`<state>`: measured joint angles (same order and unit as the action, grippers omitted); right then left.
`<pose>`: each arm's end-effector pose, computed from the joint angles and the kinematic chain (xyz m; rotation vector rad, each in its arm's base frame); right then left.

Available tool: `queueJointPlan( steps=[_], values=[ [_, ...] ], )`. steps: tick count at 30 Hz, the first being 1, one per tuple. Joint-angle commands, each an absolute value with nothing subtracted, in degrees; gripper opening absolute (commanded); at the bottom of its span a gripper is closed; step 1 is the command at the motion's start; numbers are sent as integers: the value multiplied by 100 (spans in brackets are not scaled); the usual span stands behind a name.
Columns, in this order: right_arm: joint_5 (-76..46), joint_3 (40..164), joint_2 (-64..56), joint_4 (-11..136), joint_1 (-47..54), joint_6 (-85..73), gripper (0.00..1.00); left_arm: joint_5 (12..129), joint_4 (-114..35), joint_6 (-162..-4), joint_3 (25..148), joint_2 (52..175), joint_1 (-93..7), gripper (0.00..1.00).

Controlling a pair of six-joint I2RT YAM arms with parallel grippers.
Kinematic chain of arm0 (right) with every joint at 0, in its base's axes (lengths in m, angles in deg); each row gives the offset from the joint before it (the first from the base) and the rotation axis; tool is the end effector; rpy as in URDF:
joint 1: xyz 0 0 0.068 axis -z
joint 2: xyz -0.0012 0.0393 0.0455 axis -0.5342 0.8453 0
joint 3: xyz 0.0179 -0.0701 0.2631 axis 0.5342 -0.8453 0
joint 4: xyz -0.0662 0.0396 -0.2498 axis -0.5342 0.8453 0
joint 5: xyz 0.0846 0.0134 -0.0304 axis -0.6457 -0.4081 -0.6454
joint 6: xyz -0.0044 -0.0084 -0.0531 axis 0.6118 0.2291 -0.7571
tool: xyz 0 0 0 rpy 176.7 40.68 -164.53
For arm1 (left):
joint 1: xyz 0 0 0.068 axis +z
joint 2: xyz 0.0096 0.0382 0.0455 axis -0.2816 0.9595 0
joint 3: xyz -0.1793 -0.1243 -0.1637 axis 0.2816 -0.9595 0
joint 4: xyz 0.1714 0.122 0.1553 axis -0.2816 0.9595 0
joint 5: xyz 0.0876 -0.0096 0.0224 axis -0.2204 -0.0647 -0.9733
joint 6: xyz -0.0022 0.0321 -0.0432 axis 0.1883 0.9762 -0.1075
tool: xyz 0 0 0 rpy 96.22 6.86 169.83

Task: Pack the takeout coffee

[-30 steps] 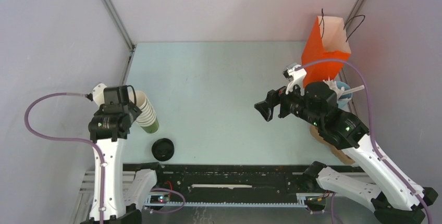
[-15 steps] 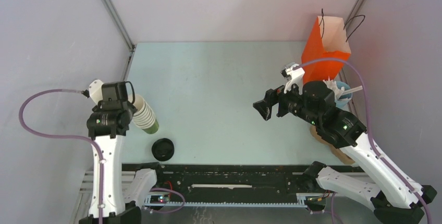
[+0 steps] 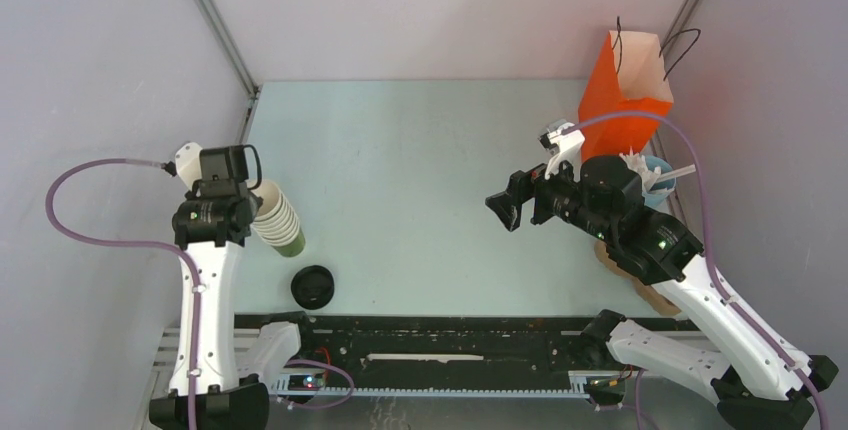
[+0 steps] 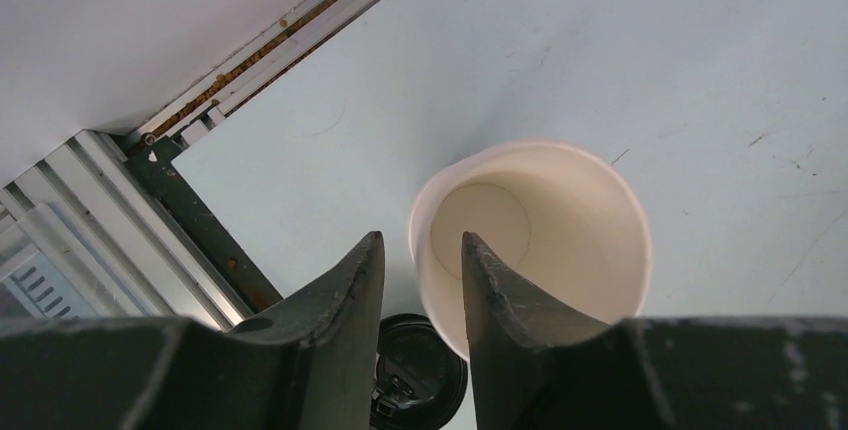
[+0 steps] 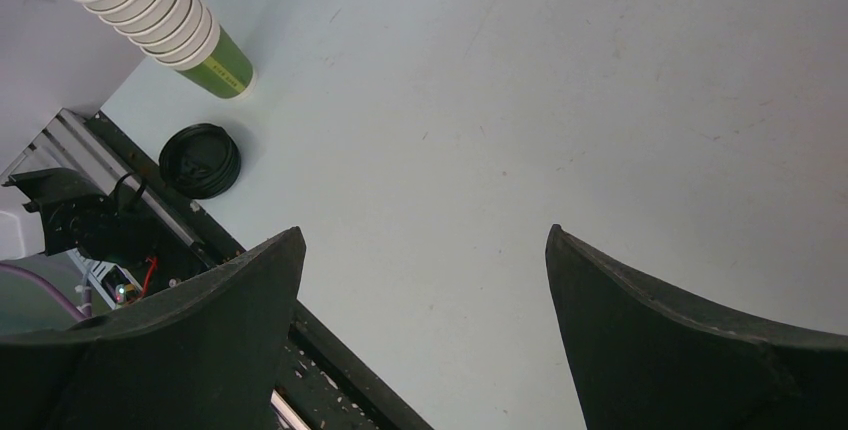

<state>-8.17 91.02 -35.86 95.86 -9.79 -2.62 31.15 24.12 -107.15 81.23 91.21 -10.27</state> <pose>0.1276 0.1156 0.4004 -0.5416 1.8716 0.6222 0.1514 0.0346 0.3655 -1.0403 2.0313 0.3796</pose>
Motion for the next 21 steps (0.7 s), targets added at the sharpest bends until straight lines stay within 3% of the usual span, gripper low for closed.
queueJointPlan(
  steps=[1,4,12,16,21],
  values=[
    [-808,9118,-3596,9393,-1025,-361,100,2992,2174,-10696,7985,9092,-976,38],
    [-809,9113,-3590,9380,-1029,-361,100,2971,2147,-10686,7956,9096,-976,33],
    [-851,9114,-3547,9362,-1030,-339,100,2979,2091,-10701,7723,9048,-975,35],
    [-858,9113,-3537,9361,-1031,-340,100,2983,2030,-10692,7652,9051,-976,29],
    [-862,9114,-3552,9372,-1031,-346,100,2961,2023,-10679,7693,9048,-975,28]
  ],
)
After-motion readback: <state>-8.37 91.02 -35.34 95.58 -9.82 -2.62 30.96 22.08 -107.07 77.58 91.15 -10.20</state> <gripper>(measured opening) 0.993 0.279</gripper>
